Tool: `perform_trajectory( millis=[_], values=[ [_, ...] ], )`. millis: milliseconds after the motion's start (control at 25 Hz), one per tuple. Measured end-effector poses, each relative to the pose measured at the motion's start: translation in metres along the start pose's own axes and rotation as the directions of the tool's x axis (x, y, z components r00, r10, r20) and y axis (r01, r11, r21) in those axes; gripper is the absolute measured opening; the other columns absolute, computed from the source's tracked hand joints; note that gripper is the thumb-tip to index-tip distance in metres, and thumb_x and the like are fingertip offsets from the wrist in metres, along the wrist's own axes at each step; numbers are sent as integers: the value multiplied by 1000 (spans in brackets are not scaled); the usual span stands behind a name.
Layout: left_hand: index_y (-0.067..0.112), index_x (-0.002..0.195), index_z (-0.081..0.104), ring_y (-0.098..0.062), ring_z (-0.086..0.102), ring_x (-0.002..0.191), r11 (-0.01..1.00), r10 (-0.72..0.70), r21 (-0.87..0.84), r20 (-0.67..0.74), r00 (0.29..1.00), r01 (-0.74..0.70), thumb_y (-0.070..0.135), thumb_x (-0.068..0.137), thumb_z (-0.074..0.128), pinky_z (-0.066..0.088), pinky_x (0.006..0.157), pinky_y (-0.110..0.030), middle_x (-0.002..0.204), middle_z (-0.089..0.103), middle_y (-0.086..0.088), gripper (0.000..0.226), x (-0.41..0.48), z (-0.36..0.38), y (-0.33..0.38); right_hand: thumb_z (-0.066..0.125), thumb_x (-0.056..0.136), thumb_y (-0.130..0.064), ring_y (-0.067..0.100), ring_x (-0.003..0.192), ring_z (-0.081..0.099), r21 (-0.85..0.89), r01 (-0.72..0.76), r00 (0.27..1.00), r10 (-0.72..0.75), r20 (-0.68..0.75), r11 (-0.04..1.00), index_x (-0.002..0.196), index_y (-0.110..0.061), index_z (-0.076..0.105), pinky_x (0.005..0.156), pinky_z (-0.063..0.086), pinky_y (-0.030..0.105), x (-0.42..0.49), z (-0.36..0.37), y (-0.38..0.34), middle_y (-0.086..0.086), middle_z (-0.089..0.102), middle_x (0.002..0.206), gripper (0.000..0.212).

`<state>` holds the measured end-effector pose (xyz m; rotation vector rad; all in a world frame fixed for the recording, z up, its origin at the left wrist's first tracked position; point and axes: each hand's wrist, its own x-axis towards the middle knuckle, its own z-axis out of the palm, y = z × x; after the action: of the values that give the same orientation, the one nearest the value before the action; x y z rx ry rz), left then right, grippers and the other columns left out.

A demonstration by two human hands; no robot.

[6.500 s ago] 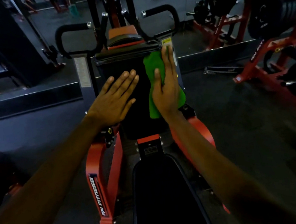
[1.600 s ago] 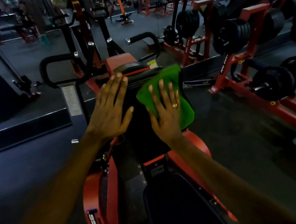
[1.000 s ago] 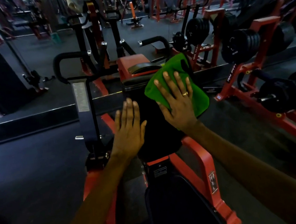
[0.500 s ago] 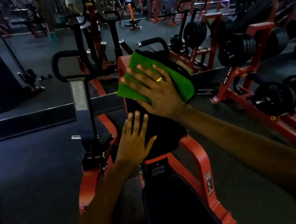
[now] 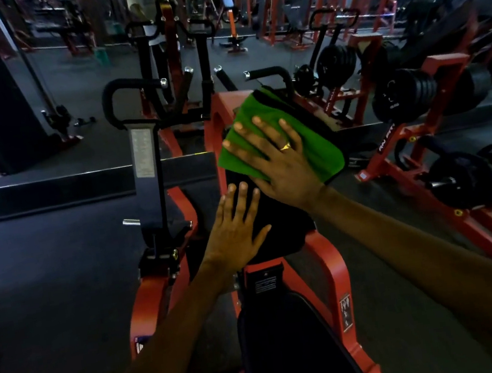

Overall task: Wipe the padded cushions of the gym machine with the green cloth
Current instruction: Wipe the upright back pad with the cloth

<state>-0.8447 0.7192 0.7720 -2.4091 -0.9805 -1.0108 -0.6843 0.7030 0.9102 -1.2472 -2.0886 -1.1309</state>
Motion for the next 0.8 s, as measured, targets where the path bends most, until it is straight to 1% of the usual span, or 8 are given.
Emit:
perform_trajectory(
  millis=[80,240,400,480,600,680,720,800],
  values=[
    [13,160,-8,-33,-14,154,1000,6,10,-13,1000,-5,56,99,39,-7,126,-44,166,-20,-13,88,-3,0,2,42,103,-42,25,150,26,8,52,999,-53,8,999,156,-31,33,122,12,46,-1,-2,19,4,39,161,55],
    [11,160,-8,-35,-13,154,1000,14,21,-2,1000,-14,55,99,40,-6,126,-45,165,-20,-15,89,-1,-1,3,43,103,-42,29,149,31,60,-238,964,243,-110,969,153,-27,37,122,15,49,-21,5,18,7,43,158,53],
    [11,159,-11,-36,-18,152,999,-11,-33,-17,1000,11,50,99,41,-11,125,-43,164,-23,-16,89,0,3,12,49,101,-42,25,147,36,28,-87,994,89,-68,996,153,-31,40,118,23,50,-5,-2,17,2,44,157,54],
    [10,158,-13,-37,-18,152,999,-34,-27,-12,999,34,49,99,40,-12,124,-43,164,-19,-19,88,-2,3,12,50,100,-44,23,146,39,53,-69,997,71,-34,996,151,-33,44,117,26,49,16,-7,10,-1,45,157,53],
    [8,158,-11,-41,-10,151,999,-42,3,10,999,42,50,99,39,-1,124,-48,161,-10,-25,88,0,3,13,54,97,-43,23,146,40,43,-22,1000,22,-11,999,151,-36,45,117,25,48,33,-3,-12,-3,43,158,55],
    [8,158,-10,-40,-15,152,999,-41,7,9,999,41,51,99,39,-1,124,-49,162,-13,-24,88,-1,2,13,51,100,-41,23,149,35,39,54,999,-54,-9,998,153,-35,41,120,21,47,21,1,-11,-3,39,160,54],
    [8,158,-11,-39,-18,152,999,-35,4,9,999,35,51,99,39,-6,125,-47,163,-16,-22,88,-1,2,13,49,102,-41,23,150,32,39,51,999,-50,-22,998,154,-34,38,121,19,47,8,2,-4,-2,39,161,54],
    [10,159,-11,-37,-20,152,1000,-23,4,15,1000,23,51,100,39,-11,125,-43,164,-23,-18,88,1,-1,12,46,103,-39,24,151,28,62,-76,994,81,-73,995,155,-33,37,123,15,45,-27,6,10,0,38,161,53]
  ],
)
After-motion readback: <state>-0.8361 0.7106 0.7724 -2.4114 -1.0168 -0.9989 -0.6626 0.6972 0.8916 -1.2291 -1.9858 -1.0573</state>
